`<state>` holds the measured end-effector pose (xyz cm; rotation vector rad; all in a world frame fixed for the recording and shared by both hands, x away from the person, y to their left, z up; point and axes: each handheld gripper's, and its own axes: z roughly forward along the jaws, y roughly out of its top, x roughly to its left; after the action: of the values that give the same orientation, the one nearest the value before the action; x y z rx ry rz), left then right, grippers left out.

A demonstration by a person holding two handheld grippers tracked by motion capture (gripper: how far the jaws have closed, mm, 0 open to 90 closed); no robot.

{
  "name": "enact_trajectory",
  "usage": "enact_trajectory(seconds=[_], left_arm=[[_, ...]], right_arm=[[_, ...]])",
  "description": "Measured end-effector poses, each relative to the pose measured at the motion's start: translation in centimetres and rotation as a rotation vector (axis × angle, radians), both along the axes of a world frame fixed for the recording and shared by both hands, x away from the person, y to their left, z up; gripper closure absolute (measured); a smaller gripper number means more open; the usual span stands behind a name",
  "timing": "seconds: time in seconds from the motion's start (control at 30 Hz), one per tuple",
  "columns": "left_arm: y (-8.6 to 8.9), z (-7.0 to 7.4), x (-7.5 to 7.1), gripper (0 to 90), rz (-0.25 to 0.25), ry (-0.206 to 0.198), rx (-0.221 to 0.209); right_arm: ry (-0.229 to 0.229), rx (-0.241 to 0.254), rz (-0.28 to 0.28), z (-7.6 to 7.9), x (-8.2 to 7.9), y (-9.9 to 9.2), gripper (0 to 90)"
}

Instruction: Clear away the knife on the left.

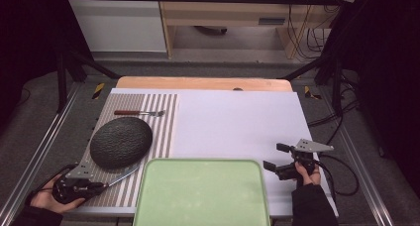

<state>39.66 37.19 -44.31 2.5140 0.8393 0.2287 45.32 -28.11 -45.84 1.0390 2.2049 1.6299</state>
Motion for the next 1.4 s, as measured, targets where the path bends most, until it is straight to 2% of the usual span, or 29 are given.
enact_trajectory(seconds=[0.1, 0.7, 1.4], left_arm=[[-0.1, 0.2, -0.1, 76.9, 0.003, 0.001, -0.019], [-1.9, 1.6, 0.1, 76.8, 0.031, -0.020, -0.064], [-5.6, 3.0, 0.6, 76.8, 0.070, -0.058, -0.113]], right_arm=[[0.000, 0.000, 0.000, 0.0, 0.0, 0.0, 0.5], [0.001, -0.004, 0.001, 0.0, 0.0, 0.0, 0.5], [0.004, -0.005, 0.003, -0.1, 0.0, 0.0, 0.5]])
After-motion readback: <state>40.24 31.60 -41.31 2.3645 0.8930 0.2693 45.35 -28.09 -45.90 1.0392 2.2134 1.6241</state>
